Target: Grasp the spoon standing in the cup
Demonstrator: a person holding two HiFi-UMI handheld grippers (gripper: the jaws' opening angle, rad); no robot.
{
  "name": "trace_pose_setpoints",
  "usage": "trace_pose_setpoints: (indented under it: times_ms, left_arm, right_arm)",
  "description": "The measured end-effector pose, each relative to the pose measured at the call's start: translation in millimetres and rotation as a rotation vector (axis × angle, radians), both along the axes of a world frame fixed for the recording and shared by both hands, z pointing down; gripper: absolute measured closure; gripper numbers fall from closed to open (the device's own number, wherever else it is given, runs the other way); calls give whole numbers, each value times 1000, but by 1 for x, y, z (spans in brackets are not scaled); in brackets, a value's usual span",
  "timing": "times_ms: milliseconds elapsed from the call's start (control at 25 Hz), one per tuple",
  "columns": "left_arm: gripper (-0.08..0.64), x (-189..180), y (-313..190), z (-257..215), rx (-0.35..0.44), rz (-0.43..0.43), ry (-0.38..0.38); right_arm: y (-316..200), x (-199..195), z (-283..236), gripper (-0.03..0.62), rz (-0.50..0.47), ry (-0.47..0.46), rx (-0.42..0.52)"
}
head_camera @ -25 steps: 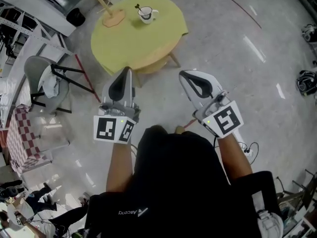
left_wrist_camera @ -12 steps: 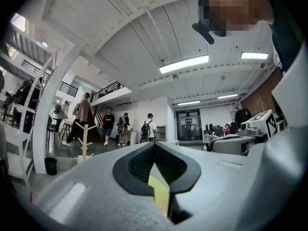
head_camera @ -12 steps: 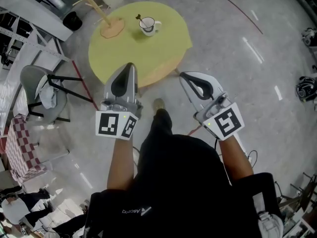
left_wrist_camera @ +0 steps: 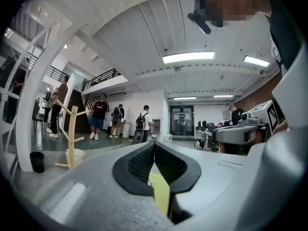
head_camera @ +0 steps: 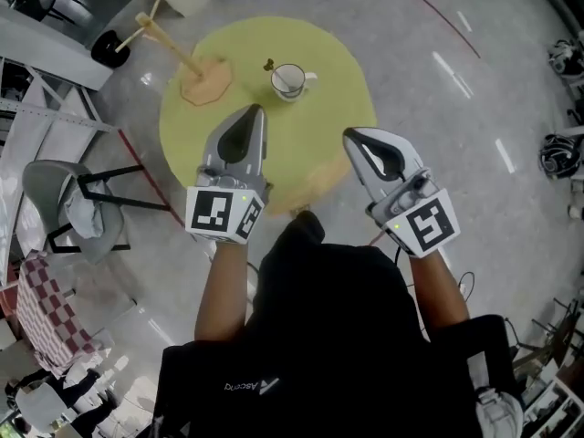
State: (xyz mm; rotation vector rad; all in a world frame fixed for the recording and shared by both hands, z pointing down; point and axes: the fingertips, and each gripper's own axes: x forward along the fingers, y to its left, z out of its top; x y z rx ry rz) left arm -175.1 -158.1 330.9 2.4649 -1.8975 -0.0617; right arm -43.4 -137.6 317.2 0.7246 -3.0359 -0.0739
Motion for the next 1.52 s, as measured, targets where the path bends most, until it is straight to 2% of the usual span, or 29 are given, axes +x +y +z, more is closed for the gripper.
trace_pose_setpoints:
  times_ms: [240, 320, 560, 760, 880, 1000, 1320, 1520]
  left_arm:
    - [542, -29, -61, 38, -80, 63, 24]
    - [456, -35, -79, 53, -121, 68, 41]
    - [377, -46, -126, 104, -260, 68, 70]
    - [354, -38, -161, 151, -395, 74, 61]
    - [354, -37, -171, 173, -448, 64, 63]
    - [361, -34, -176, 183, -468, 42, 76]
    - [498, -30, -182, 184, -459, 31, 64]
    - [501, -28, -177, 168, -421, 19, 62]
  right_arm:
    - [-41, -31, 9, 589, 41, 45, -16]
    - [-51, -35, 13, 589, 52, 57, -27]
    - [-75, -40, 24, 589, 58, 85, -46]
    - [-95, -33, 31, 589, 48, 90, -60]
    - [-104, -27, 36, 589, 49, 93, -67]
    - [-110, -15, 39, 589, 53, 95, -78]
    - [-126, -1, 51, 589, 57, 94, -103]
    - [-129, 0, 49, 589, 44, 81, -99]
